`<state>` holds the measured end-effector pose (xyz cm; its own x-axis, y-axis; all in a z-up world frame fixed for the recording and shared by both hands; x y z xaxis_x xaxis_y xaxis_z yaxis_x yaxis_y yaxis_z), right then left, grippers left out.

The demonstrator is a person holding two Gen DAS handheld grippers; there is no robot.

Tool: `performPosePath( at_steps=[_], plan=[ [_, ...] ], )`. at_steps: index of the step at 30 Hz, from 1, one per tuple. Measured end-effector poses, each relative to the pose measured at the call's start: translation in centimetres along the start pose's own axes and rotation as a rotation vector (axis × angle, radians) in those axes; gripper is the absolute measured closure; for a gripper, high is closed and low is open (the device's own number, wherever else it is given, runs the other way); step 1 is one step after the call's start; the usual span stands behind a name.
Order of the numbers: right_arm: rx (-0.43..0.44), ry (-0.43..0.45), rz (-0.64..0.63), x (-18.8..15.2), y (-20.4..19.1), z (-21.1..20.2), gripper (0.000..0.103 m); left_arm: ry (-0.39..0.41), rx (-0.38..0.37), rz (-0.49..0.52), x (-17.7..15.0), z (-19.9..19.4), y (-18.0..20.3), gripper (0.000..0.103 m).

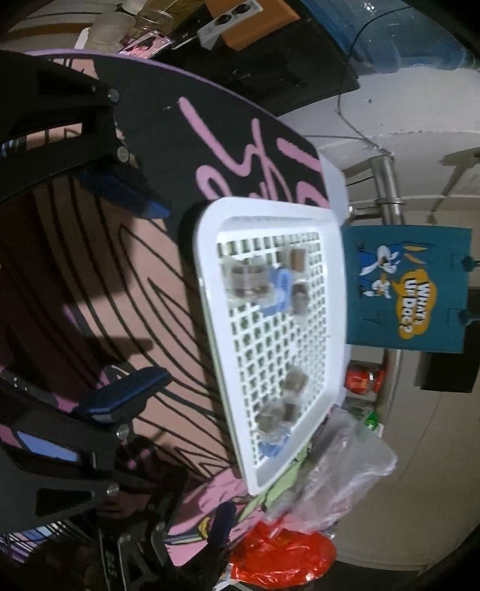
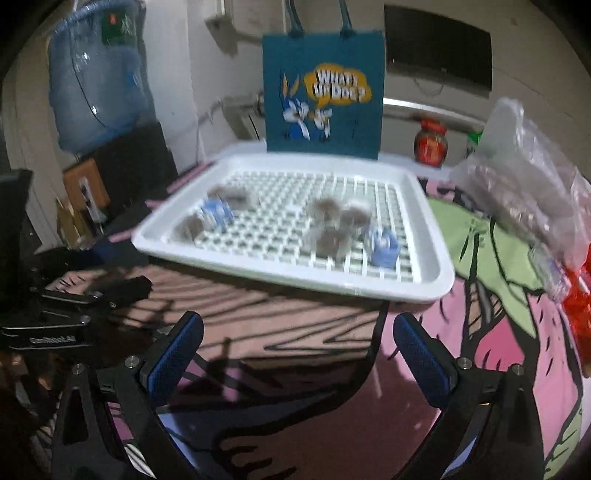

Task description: Organize objects

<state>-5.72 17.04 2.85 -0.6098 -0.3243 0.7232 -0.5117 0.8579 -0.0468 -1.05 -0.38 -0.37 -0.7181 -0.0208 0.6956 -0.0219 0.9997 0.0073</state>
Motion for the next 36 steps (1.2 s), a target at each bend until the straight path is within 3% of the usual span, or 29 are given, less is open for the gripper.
performPosePath(
  at_steps=[16,23,32,36],
  plan=[
    [-0.061,-0.146,0.017,-0.7,0.7,2.8,0.0,-0.104,0.02,0.04,-0.4,1.9,0.7,0.02],
    [-0.067,-0.18,0.053,-0.9,1.6,3.4,0.0,-0.107,0.022,0.042,-0.5,2.0,0.7,0.019],
    [-0.063,-0.183,0.059,-1.0,1.8,3.4,0.0,-0.131,0.032,0.03,-0.4,2.5,0.7,0.001],
    [-0.063,-0.183,0.059,-1.0,1.8,3.5,0.0,-0.136,0.029,0.033,-0.4,2.6,0.7,0.0]
  ],
)
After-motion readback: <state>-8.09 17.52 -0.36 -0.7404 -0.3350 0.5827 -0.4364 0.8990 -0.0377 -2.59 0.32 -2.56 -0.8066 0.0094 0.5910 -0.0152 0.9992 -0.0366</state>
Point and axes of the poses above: each gripper's, at about its wrist camera, not at the fingertips, and z roughly the way its jaws point, y to its right, x to its top, the point moved 3 cm from there along z, roughly the way its jaws point, and after that the axes turned 2 degrees about x, right-handed, at the moved point
